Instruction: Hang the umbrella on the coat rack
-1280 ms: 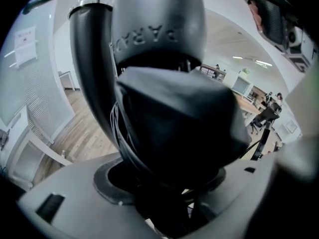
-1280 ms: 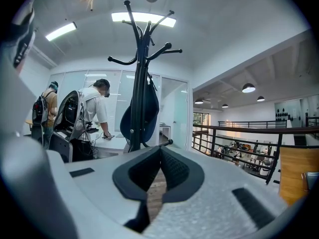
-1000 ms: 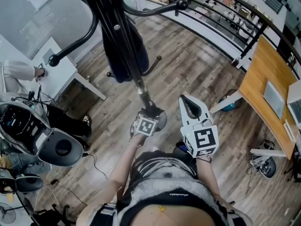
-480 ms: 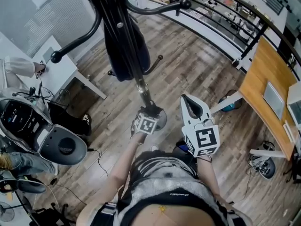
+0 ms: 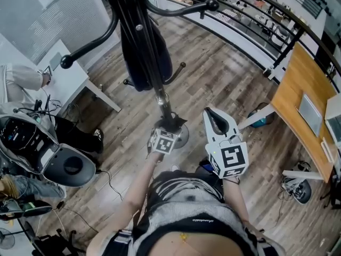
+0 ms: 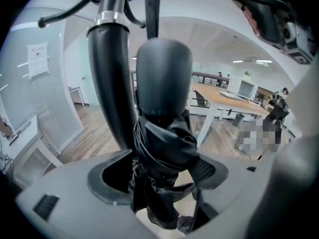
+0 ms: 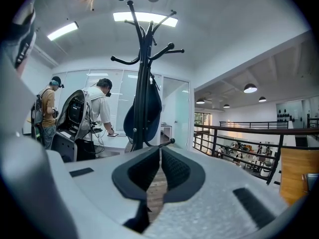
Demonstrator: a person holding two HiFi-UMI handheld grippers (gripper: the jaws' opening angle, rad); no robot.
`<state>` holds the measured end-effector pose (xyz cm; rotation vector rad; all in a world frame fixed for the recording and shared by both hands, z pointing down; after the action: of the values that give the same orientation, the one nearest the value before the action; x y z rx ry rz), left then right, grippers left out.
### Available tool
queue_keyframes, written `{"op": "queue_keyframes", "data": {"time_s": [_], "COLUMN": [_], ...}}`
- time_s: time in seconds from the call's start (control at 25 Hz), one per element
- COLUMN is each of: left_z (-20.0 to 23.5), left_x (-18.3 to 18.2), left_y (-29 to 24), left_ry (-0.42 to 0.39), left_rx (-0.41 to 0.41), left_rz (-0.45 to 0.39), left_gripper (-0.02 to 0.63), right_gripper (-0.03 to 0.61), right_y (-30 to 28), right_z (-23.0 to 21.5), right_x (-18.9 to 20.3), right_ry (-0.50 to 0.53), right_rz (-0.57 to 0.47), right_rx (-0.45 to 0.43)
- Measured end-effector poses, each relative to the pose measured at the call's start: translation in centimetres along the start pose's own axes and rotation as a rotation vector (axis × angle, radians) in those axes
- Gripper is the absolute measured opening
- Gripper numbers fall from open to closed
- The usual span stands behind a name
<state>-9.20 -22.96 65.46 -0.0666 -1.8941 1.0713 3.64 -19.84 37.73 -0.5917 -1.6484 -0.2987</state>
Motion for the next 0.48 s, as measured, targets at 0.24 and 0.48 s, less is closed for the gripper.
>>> {"op": "queue_keyframes", "data": {"time_s": [0.24, 0.48], "left_z": [1.1, 1.2], "left_x": [-2.3, -3.0], "left_y": [2.2, 3.6], "left_ry": [0.076, 0.075], "left_rx": [-0.04, -0.046], "left_rz": [-0.106, -0.134], "left_gripper": [0.314, 0.314], "right_gripper": [0.018, 0.018], "right_y": [-0.3, -0.6], "right_z": [0.1, 0.6], "right_x": [0.5, 1.0], "right_ry": [-0.008, -0.02], "right_rz": [0.012, 0.022], "right_rx": [-0.009, -0.022]}}
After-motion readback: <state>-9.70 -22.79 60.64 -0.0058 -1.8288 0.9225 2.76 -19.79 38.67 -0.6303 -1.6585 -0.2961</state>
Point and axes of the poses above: the fingertips, and each gripper's own axes: y backward along the fingers, z to its left, x out of its underside, the point moved 3 cm from there along y, backward along the fingers, and after that the axes turned 15 degrees about -y, right-handed, at the moved point
